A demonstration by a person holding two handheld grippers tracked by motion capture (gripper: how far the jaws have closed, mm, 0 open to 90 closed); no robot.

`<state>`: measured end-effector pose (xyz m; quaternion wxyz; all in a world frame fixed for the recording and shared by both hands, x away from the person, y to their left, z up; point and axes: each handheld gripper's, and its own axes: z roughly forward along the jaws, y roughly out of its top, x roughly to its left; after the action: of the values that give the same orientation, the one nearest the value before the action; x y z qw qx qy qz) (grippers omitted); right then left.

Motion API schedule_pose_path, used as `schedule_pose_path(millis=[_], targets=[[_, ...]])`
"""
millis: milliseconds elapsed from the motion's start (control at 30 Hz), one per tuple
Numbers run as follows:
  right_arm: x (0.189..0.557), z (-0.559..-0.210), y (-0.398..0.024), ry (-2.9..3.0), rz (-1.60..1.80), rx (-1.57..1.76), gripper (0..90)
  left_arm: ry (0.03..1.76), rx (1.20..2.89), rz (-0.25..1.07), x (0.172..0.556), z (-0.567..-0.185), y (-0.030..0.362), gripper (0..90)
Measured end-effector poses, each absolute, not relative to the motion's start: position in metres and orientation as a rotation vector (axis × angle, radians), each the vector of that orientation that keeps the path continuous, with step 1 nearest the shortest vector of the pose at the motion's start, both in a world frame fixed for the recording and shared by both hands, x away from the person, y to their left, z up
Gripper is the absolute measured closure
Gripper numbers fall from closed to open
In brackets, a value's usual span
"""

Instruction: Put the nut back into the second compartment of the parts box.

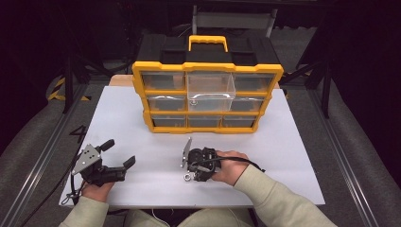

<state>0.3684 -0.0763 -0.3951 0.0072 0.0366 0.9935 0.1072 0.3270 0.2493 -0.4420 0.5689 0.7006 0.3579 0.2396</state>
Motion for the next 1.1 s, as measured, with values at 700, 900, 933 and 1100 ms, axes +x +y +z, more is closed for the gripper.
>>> schedule_pose_path(millis=[700,900,933,1100], targets=[[0.365,-0.308,-0.081,3.078,0.328,0.066,70.0,0.841,1.643,0.561,0.327,-0.442,0.249,0.4],[0.366,-0.285,-0.081,3.062,0.308,0.052,70.0,0.838,1.646,0.557,0.327,-0.442,0.249,0.3],[0.367,-0.283,-0.081,3.062,0.309,0.048,70.0,0.839,1.645,0.557,0.327,-0.442,0.249,0.4],[0.367,-0.266,-0.080,3.038,0.302,0.052,70.0,0.842,1.637,0.559,0.327,-0.442,0.249,0.4]])
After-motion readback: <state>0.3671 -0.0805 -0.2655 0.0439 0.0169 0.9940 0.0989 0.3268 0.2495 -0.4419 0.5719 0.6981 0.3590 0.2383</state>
